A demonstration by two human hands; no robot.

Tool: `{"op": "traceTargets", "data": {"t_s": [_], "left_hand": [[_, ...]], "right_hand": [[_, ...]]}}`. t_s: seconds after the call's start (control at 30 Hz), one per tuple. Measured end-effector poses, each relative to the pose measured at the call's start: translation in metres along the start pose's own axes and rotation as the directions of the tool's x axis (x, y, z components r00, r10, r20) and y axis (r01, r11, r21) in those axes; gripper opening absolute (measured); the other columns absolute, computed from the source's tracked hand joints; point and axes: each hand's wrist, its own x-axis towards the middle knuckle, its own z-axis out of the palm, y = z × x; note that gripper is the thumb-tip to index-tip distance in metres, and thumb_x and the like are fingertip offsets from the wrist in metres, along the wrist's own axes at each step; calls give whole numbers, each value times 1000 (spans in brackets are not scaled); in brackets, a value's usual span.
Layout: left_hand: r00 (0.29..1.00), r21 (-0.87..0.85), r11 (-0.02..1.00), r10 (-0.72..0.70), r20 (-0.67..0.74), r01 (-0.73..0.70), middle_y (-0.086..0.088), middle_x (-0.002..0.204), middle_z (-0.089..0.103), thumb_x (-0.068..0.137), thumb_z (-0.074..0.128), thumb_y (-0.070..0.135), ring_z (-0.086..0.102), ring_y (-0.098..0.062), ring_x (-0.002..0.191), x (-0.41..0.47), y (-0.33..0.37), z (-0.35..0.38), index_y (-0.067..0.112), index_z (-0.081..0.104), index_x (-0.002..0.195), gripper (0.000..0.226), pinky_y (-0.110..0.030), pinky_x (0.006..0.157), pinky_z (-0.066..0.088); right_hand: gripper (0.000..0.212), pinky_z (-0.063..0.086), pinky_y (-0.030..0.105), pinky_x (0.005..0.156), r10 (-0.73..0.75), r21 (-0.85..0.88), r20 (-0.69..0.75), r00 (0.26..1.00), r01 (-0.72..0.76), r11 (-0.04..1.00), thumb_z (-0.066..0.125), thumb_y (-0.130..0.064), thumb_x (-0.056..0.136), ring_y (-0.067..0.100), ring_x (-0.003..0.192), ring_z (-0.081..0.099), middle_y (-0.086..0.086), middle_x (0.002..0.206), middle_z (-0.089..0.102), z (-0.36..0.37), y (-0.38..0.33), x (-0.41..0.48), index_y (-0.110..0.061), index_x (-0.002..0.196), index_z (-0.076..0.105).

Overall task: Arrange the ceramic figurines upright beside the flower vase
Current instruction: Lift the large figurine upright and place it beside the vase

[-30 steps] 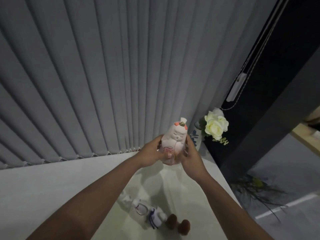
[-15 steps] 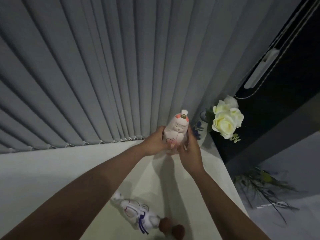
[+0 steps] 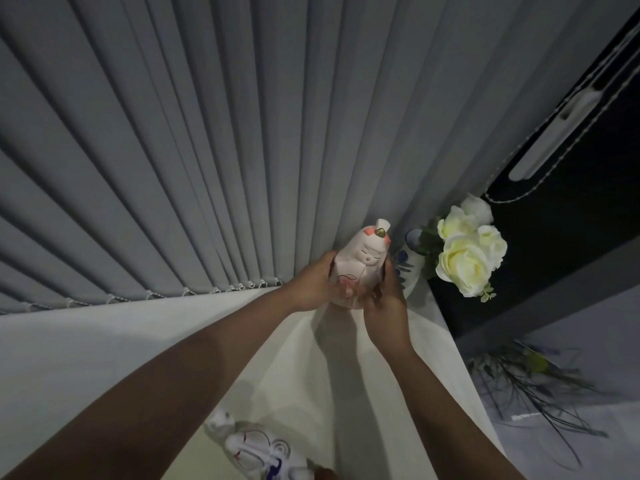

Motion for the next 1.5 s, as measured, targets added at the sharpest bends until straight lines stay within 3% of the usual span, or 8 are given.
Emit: {"op": "traceTargets", "data": {"t_s": [0.13,0.3,0.4,0.67,0.8,1.1,1.37,1.5], "left_hand": [[1000,7,1000,5,11,-6,0,127,60,78,75,21,56,-19,116,3,2,0,22,38,136,68,-40,100,48],[1000,2,1000,21,-17,-21,0,129,59,81,72,18,54,-16,114,2,6,0,22,35,139,69,-29,94,46],[998,-32,999,23,-52,-25,2,127,58,83,70,15,54,-13,111,-2,5,4,22,34,140,68,-24,88,43],[973,1,1000,1,-231,-1,-5,134,55,87,62,11,55,-25,121,-22,8,16,17,35,140,59,-39,100,47],[972,23,1000,4,-237,1,-1,121,52,90,57,3,54,-21,114,-52,14,15,9,40,135,48,-25,91,41],[996,177,981,-85,-4,84,-7,134,54,93,57,19,54,-23,118,-151,-10,26,15,51,130,37,-23,92,40],[994,275,961,-33,105,3,3,128,58,86,49,3,51,-13,118,-222,-24,40,19,60,120,40,-21,90,39],[985,374,924,18,171,-82,1,133,57,84,60,16,52,-16,122,-240,-26,56,20,56,126,42,-28,100,44]], "right_hand": [[67,41,42,111,-5,3,-5,1000,5,1000,49,-2,95,11,134,44,-5,150,40,0,2,0,-35,147,23],[69,41,48,110,16,47,-24,1000,-15,999,51,-3,94,11,134,44,-7,150,41,6,10,6,-36,148,24],[67,40,43,112,4,27,-32,999,-3,1000,49,-1,94,10,135,43,-5,150,40,7,8,7,-30,149,24],[72,37,28,105,73,-177,4,997,-71,982,59,-17,91,18,139,36,1,153,34,0,9,-11,-23,150,19],[70,37,40,113,74,-205,38,997,-65,977,62,-23,89,18,141,33,3,153,33,-7,-2,-32,-23,148,25],[63,23,36,118,160,-329,154,975,-102,939,57,-27,95,22,148,17,4,161,14,-31,-21,-114,-16,149,28],[53,24,37,119,232,-361,232,945,-138,922,58,-21,91,21,146,20,1,160,20,-42,-11,-187,-24,142,43],[55,22,30,117,269,-384,250,930,-160,909,61,-14,87,20,144,26,5,156,29,-44,-4,-220,-20,140,47]]}}
